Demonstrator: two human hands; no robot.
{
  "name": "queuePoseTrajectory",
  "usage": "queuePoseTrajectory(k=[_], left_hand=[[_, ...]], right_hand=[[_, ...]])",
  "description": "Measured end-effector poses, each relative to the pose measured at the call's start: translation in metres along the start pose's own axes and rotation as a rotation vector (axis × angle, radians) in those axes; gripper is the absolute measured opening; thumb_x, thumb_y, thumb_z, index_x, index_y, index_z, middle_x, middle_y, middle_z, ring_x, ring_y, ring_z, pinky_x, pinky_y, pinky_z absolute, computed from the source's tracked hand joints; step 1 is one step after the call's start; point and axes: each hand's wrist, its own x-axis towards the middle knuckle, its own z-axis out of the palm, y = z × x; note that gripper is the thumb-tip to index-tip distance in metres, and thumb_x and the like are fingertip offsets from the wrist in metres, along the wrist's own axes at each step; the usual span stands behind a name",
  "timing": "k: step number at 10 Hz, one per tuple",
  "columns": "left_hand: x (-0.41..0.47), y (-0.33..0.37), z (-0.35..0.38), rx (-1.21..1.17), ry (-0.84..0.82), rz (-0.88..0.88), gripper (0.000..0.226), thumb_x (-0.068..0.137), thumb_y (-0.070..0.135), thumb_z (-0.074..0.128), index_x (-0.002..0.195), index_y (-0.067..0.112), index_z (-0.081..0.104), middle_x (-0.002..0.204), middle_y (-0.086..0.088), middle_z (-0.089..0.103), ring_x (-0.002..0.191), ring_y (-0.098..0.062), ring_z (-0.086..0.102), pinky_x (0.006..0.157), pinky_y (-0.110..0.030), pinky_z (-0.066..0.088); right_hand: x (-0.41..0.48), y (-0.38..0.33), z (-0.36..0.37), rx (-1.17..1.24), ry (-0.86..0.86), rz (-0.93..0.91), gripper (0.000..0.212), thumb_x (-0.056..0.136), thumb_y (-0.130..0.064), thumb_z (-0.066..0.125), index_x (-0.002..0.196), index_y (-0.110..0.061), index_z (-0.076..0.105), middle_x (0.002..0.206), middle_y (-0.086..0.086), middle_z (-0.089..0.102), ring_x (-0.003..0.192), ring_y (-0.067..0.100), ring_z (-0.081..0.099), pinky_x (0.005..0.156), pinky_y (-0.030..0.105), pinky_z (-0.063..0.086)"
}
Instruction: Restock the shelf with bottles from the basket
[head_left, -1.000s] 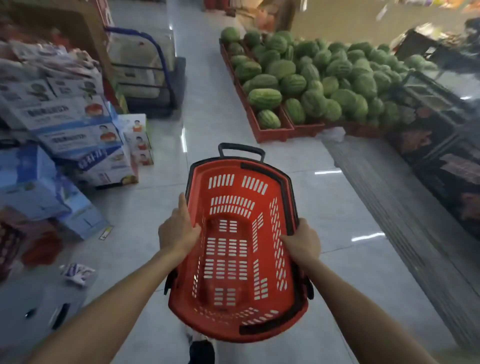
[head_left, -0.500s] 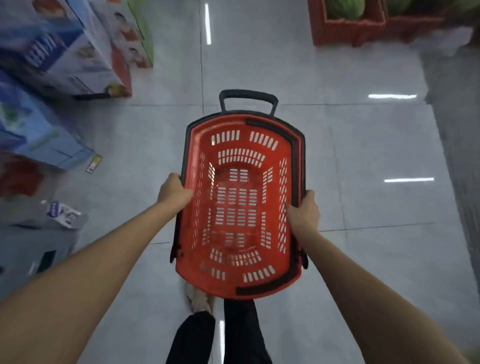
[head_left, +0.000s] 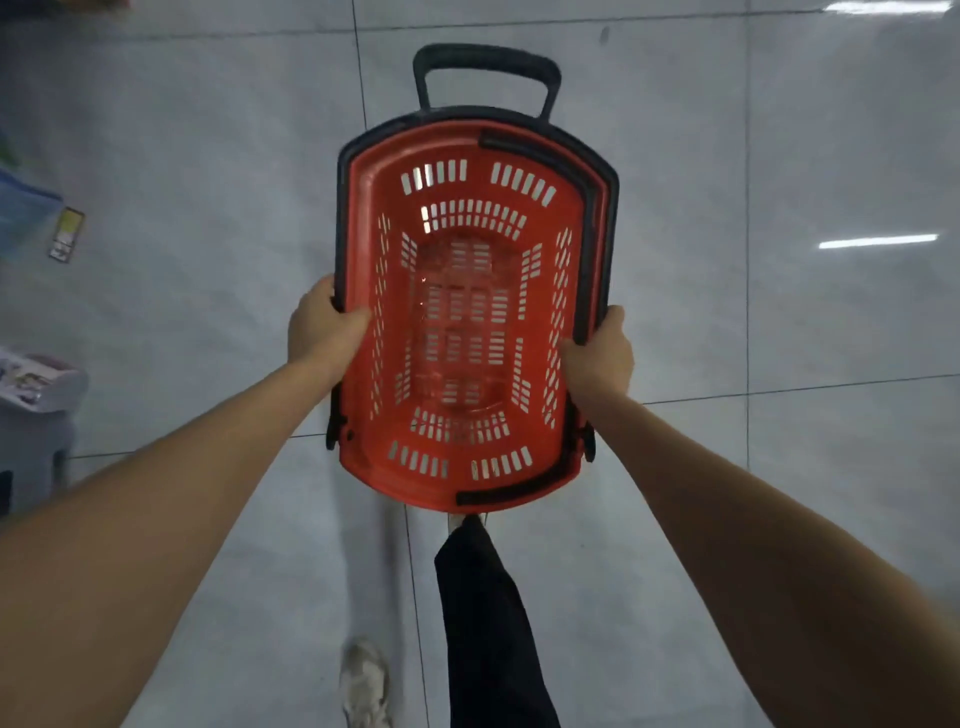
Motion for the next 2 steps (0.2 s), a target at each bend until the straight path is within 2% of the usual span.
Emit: queuePoseTrajectory(k=[1, 2], left_hand=[[-0.01, -0.003, -0.008, 0.113, -0.087, 0.064, 0.052, 0.094, 0.035, 0.066, 0.143, 0.023, 0.051, 0.118, 0.005, 0.064, 0.098, -0.017, 0.064, 0.085, -0.036, 0.054], [-0.028, -0.007, -0.029, 0.339, -0.199, 0.178, 0.062, 0.083, 0.055, 0.062, 0.138, 0.029, 0.051, 0.118, 0.001, 0.068, 0.097, -0.021, 0.069, 0.086, -0.044, 0.061]], right_hand=[[-0.019, -0.003, -0.006, -0.13, -0.008, -0.018, 0.062, 0.085, -0.06, 0.067, 0.127, -0.028, 0.036, 0.119, -0.001, 0.06, 0.101, 0.02, 0.066, 0.081, 0.044, 0.059], [-0.053, 0.001, -0.012, -0.385, 0.037, -0.054, 0.075, 0.084, -0.062, 0.067, 0.139, -0.026, 0.031, 0.13, 0.008, 0.051, 0.12, 0.029, 0.054, 0.098, 0.053, 0.051]])
